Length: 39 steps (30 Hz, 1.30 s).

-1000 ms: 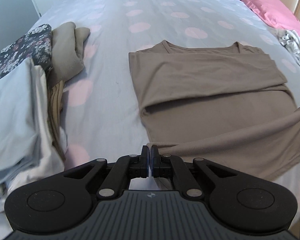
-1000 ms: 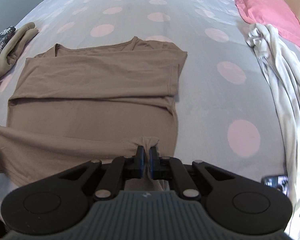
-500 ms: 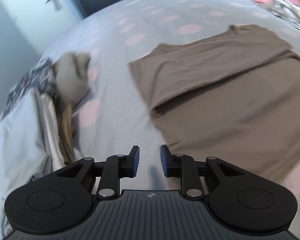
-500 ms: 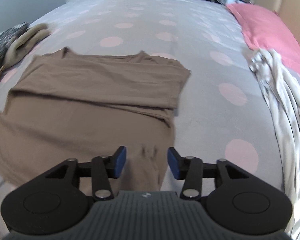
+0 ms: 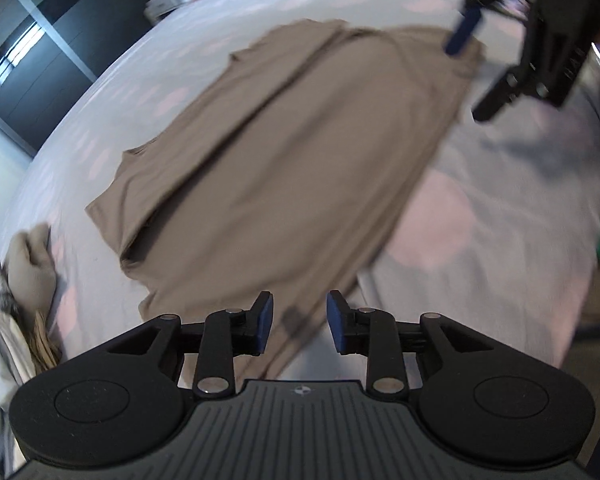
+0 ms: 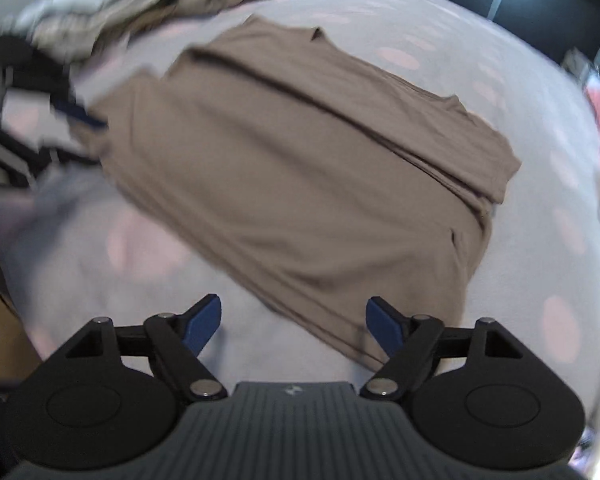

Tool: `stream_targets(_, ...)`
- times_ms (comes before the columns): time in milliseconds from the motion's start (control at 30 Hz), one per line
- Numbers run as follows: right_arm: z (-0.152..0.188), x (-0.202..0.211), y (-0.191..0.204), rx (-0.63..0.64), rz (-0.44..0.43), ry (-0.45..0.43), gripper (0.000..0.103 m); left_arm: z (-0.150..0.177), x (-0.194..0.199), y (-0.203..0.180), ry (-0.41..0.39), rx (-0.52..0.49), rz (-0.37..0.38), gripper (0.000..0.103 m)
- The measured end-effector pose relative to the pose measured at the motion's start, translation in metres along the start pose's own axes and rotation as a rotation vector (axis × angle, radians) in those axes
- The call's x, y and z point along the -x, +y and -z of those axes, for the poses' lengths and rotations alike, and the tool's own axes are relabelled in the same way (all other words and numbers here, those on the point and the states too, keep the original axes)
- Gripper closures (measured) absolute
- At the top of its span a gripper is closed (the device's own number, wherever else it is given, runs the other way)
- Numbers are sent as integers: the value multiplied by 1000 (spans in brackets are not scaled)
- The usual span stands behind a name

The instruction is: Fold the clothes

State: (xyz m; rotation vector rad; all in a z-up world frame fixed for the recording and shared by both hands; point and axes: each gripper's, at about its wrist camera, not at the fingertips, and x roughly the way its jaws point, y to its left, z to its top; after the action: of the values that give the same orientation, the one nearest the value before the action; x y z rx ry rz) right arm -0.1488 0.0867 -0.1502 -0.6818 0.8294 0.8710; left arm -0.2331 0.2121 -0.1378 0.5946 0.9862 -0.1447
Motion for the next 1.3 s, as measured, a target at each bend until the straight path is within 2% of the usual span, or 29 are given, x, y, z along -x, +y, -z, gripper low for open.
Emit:
stream_targets(133, 16, 0, 11, 126, 62, 28, 21, 9, 0, -8, 18, -51, -40, 65)
stream_targets(300, 29, 2, 25, 265, 126, 41, 22, 21, -1, -22, 35, -149, -84, 62)
stream_targets(467, 33, 4, 30, 319, 157, 41, 22, 31, -9, -30, 35, -264, -181, 56)
stream_targets(600, 39, 5, 30, 356, 187, 41, 22, 35, -20, -37, 65, -365, -286, 57)
stream_targets(700, 43, 5, 34, 404, 210, 28, 22, 40, -29, -45, 85, -431, -338, 63)
stream_targets(800, 43, 0, 39, 475, 263, 13, 22, 41, -37, -51, 85, -471, -369, 71)
stream_targets(900, 49, -4, 44, 563, 322, -2, 23, 42, -45, -56, 84, -510, -399, 72)
stream_targets(1133, 56, -19, 49, 668, 440, -25, 23, 40, -51, -53, 69, -479, -406, 72)
stream_targets(1200, 56, -24, 51, 701, 480, -42, 27, 38, -51, -52, 68, -467, -416, 72)
stream_targets(1233, 57, -27, 53, 720, 500, -46, 37, 38, -52, -52, 66, -465, -425, 74)
stream_targets(1267, 57, -31, 54, 739, 520, -49, 51, 37, -53, -52, 66, -463, -429, 76)
stream_targets(1300, 58, -36, 57, 761, 543, -48, 58, 36, -53, -52, 68, -460, -431, 80)
